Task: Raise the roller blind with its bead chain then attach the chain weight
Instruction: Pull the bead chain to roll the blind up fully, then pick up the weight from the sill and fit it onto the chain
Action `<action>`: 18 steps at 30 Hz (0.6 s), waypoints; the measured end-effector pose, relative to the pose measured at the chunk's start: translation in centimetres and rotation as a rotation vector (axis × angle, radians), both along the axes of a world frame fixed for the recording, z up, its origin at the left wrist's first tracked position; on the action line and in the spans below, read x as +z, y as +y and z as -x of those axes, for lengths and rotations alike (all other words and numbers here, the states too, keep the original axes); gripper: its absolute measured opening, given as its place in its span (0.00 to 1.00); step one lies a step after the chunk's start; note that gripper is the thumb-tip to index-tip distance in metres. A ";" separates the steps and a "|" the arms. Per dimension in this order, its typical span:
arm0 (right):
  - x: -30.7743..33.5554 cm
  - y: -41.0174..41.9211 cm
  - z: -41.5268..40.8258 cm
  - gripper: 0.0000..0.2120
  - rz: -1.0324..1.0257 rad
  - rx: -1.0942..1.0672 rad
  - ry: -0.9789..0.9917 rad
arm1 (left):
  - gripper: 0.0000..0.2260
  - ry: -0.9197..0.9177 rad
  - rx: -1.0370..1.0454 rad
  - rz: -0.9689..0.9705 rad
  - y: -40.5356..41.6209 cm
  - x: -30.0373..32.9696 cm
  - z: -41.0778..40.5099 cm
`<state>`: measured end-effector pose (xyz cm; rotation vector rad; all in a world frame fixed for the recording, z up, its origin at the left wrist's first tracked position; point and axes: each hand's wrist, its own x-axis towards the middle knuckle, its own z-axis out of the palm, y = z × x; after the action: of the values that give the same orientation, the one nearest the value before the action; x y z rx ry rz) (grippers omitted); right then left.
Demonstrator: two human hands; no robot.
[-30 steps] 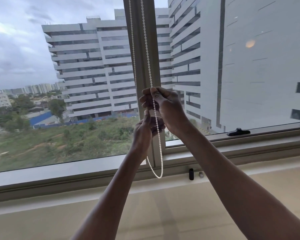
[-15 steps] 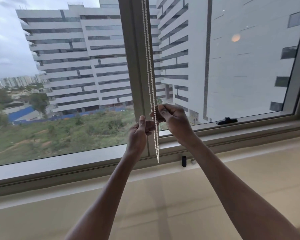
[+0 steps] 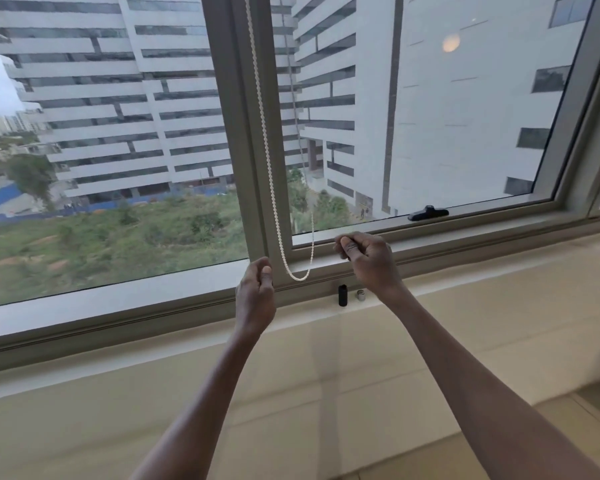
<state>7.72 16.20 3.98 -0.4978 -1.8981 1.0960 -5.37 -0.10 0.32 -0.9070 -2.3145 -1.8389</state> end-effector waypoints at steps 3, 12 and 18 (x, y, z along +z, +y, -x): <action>-2.1 2.2 -0.4 0.08 0.000 -0.035 -0.058 | 0.12 -0.069 0.001 0.056 1.2 -2.7 -0.1; -7.6 8.7 -0.8 0.06 -0.032 -0.090 -0.223 | 0.11 -0.138 -0.049 0.148 6.5 -7.5 -0.6; -11.4 13.2 0.2 0.11 -0.082 -0.069 -0.375 | 0.11 -0.170 -0.041 0.142 10.5 -8.6 -0.8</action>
<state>7.49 29.39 -7.47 -0.7573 -2.2204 0.9221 -4.60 10.44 -8.31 -0.8499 -2.5758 -1.8548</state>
